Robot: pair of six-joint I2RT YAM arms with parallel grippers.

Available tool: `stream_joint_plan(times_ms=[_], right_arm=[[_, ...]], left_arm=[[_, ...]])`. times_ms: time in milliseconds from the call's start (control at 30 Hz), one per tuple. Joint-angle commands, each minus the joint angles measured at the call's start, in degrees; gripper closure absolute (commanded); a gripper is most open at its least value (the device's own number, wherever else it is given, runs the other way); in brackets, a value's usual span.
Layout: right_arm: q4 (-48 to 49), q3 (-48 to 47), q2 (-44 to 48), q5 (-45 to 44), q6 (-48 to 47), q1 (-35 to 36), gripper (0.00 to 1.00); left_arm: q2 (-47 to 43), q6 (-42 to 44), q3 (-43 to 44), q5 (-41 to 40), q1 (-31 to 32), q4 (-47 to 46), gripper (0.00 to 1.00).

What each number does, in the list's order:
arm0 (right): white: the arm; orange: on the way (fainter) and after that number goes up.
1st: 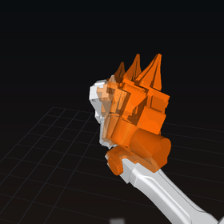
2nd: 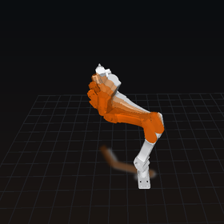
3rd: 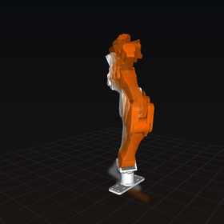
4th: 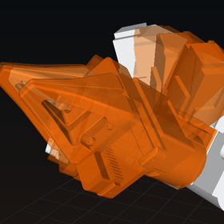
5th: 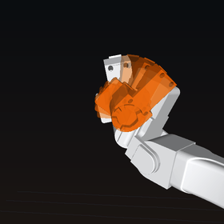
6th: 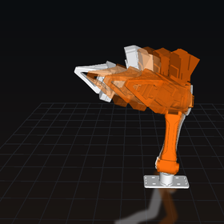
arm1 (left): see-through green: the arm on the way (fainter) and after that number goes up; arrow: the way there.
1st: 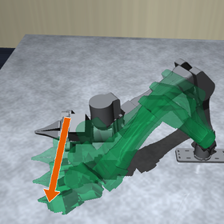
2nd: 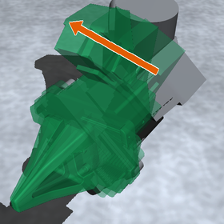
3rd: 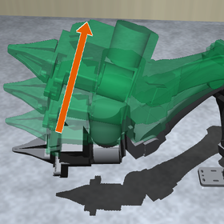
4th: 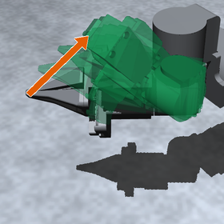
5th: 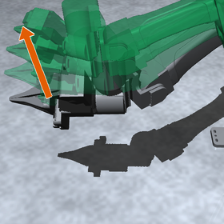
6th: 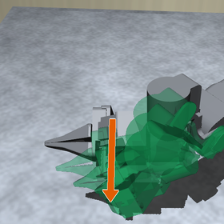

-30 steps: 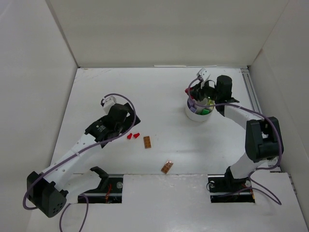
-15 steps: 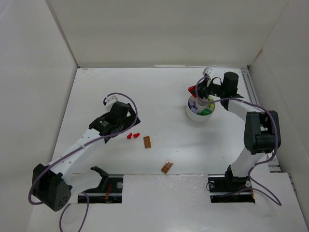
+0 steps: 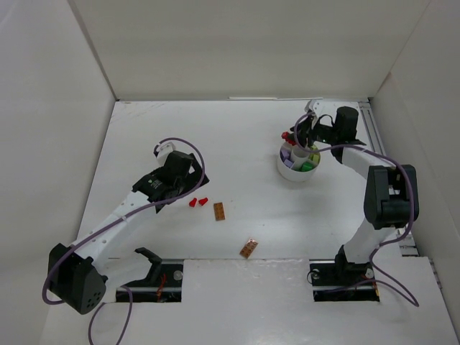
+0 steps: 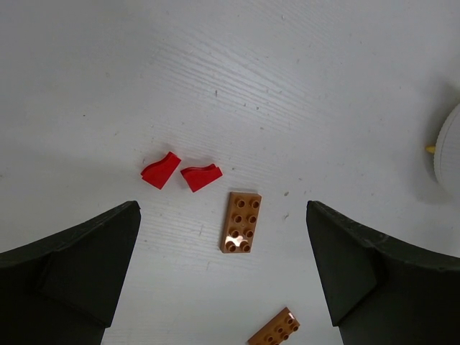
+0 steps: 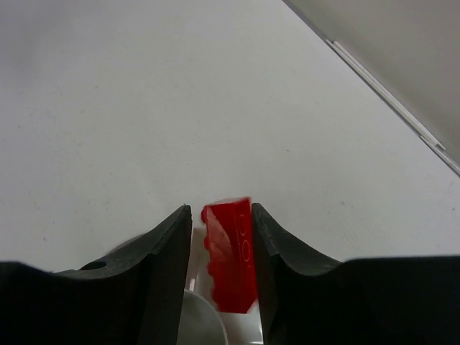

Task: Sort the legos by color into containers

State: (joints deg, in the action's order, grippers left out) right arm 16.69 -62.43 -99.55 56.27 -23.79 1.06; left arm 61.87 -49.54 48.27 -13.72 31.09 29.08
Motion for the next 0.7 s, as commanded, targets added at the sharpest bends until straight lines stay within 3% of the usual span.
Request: stream_joint_plan(times_ms=[0, 100, 467, 533, 633, 667], right_arm=[[-0.16, -2.60, -0.30, 3.32, -1.35, -1.14, 0.55], [-0.16, -2.60, -0.30, 3.93, -1.87, -1.15, 0.49], [-1.22, -2.60, -0.30, 3.93, -1.87, -1.15, 0.49], [-3.06, -3.13, 1.36, 0.79, -1.17, 0.16, 0.45], [-6.56, -3.92, 5.22, -10.18, -0.47, 4.55, 0.37], [-6.58, -4.45, 6.37, -17.96, 0.75, 6.04, 0.33]], left_arm=[[-0.96, 0.32, 2.09, -1.05, -0.15, 0.71, 0.01], [-0.96, 0.32, 2.09, -1.05, -0.15, 1.24, 0.01], [-0.43, 0.32, 2.09, -1.05, -0.15, 1.77, 0.01], [0.88, 0.32, 2.09, -0.52, -0.76, 1.77, 0.01], [3.86, -0.29, 1.56, 0.09, -2.17, 3.96, 0.01], [4.75, -0.82, 1.56, 2.09, -3.74, 3.97, 0.01]])
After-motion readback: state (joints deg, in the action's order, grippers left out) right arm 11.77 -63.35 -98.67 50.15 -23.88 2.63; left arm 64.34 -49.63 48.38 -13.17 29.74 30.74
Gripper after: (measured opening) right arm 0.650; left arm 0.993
